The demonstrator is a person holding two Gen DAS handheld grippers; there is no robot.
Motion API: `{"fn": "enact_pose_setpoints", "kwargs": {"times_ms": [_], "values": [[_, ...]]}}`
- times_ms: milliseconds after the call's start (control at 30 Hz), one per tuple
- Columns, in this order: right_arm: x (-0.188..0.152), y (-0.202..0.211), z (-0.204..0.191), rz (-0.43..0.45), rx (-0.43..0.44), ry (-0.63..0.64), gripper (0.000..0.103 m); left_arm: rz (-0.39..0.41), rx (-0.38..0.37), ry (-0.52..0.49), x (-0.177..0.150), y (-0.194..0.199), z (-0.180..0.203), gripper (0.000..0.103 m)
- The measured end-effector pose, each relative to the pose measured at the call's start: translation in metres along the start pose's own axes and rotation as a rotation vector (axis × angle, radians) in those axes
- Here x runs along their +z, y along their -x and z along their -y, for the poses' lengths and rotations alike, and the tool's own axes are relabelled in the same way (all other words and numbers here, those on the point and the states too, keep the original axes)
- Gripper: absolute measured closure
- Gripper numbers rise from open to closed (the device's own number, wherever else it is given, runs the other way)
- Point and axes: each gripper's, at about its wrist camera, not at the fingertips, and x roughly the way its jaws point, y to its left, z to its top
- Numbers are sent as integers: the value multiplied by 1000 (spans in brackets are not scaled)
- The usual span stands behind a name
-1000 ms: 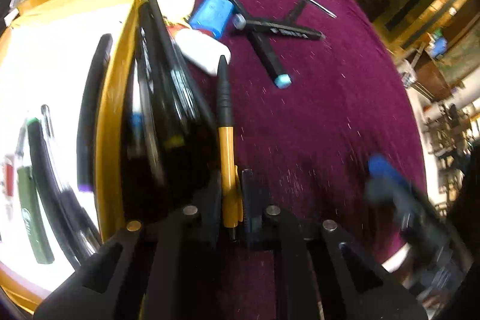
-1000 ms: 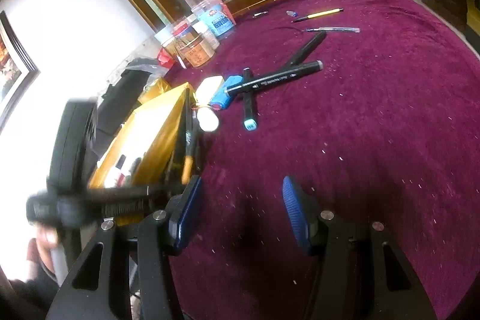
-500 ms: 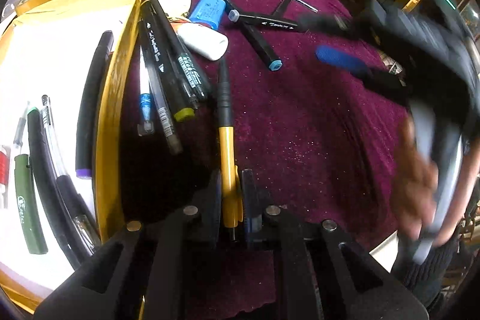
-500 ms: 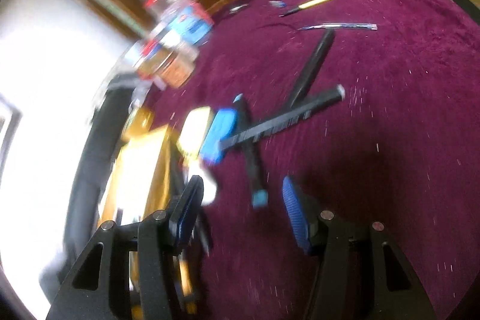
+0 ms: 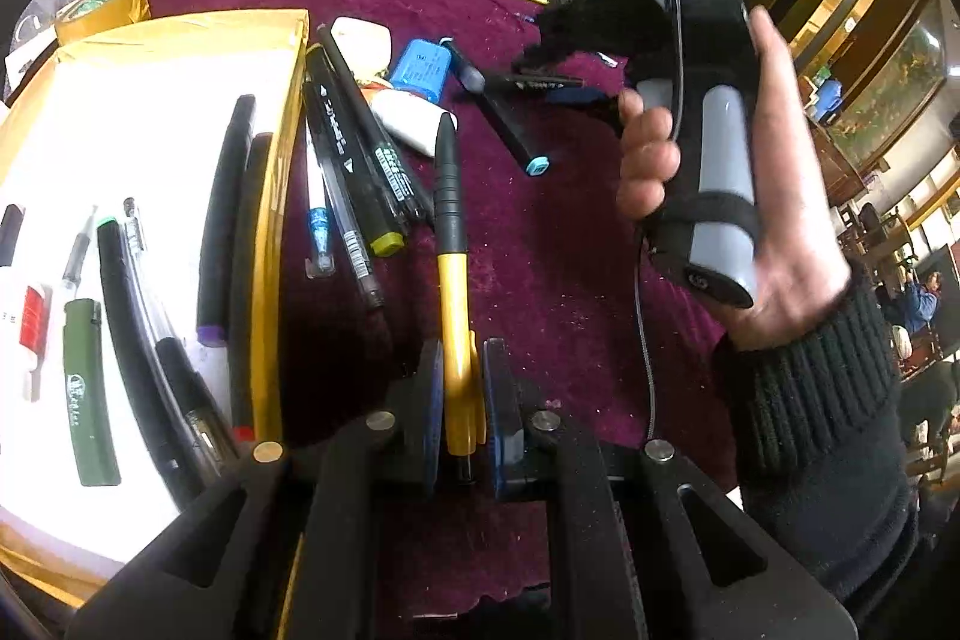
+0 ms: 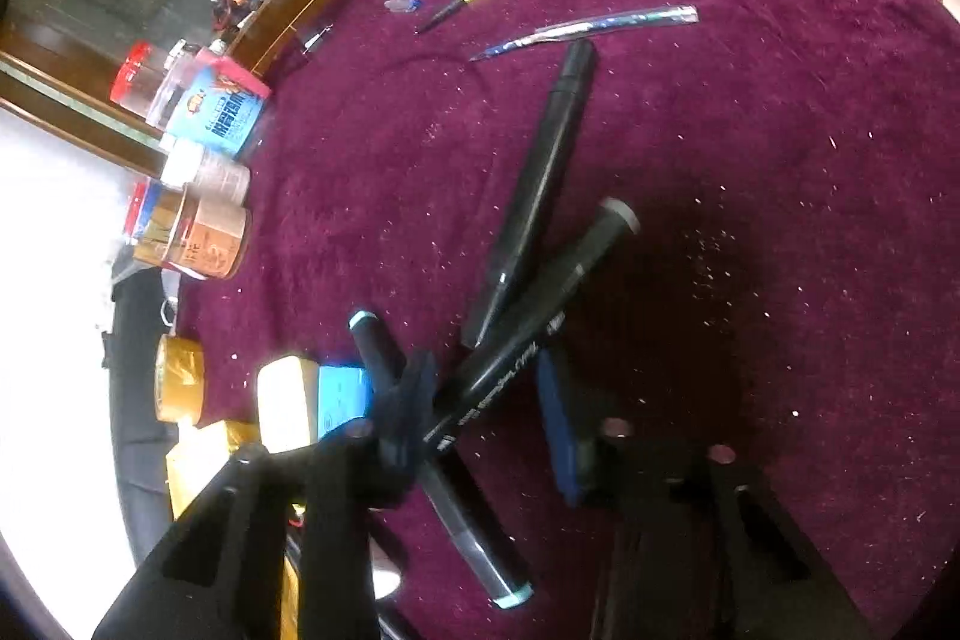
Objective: Organize rigid objects
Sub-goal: 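Grasp the yellow-barrelled pen with the left tool while the right tool grasps a black marker, then carry the pen and marker over the tray and open both tools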
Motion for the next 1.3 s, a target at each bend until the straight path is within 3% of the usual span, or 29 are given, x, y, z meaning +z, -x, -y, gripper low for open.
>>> {"fn": "enact_pose_setpoints", "kwargs": {"times_ms": [133,333,533,767,933,1133,1300], "values": [[-9,11,18,-14,25,29,91,10,-35,9,-4,8,0,93],[-62,40,40,-11,113,149,91,10,-105,47,0,8,-6,93],[-122,76,39,5,238,243,91,44,-113,77,-6,29,-14,93],[-174,112,-30,26,372,451,90,124,-100,179,-16,79,-59,93],[-202,100,-81,-46,425,574,90,209,-14,258,-13,110,-110,93],[-223,51,-138,-128,374,669,90,156,70,299,7,79,-153,93],[-230,9,-158,-144,193,720,90,87,86,292,17,42,-169,93]]}}
